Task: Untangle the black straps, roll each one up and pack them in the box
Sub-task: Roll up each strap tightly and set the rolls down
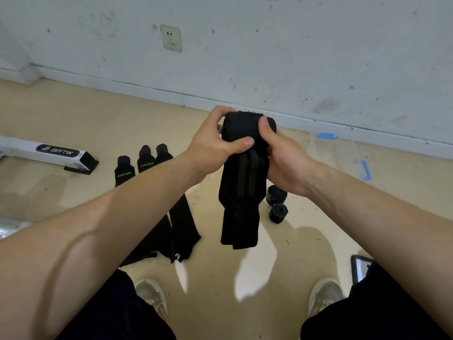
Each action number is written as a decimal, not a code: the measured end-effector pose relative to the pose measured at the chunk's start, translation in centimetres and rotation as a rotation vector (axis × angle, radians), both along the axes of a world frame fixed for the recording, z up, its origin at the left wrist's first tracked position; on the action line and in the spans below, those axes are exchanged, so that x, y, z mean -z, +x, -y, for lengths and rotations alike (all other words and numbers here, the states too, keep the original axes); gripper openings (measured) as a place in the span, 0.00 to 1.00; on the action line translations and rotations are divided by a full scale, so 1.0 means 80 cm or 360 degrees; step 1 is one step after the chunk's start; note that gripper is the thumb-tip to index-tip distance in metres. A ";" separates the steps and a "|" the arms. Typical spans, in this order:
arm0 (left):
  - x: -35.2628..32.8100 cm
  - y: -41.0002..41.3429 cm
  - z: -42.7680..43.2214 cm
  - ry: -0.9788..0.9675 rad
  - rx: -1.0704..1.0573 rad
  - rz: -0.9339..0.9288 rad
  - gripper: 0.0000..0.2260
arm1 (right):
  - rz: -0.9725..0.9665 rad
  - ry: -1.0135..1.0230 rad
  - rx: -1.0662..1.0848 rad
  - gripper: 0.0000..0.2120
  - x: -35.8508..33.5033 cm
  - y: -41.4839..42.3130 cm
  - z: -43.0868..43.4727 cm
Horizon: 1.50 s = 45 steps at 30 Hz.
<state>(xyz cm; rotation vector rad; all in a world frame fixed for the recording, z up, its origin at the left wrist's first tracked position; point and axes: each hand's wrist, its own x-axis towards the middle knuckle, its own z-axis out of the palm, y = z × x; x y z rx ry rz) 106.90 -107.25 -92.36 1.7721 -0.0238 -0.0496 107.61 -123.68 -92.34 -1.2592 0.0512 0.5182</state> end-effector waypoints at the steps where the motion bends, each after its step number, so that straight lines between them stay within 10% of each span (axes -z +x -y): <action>1: 0.001 0.000 0.000 0.0000 -0.0001 -0.0013 0.24 | 0.0019 0.0014 0.0023 0.23 0.000 0.000 0.001; 11: -0.003 0.003 -0.002 -0.0481 0.0139 -0.0475 0.27 | 0.0130 -0.0063 0.0128 0.17 0.005 0.000 0.002; 28: -0.004 0.002 -0.008 0.0037 0.0097 -0.0036 0.28 | 0.0144 -0.0148 0.0020 0.18 -0.004 0.001 0.008; 45: -0.010 0.004 -0.010 -0.0264 0.0063 -0.0398 0.23 | 0.0244 -0.0209 0.0016 0.23 0.004 0.002 0.011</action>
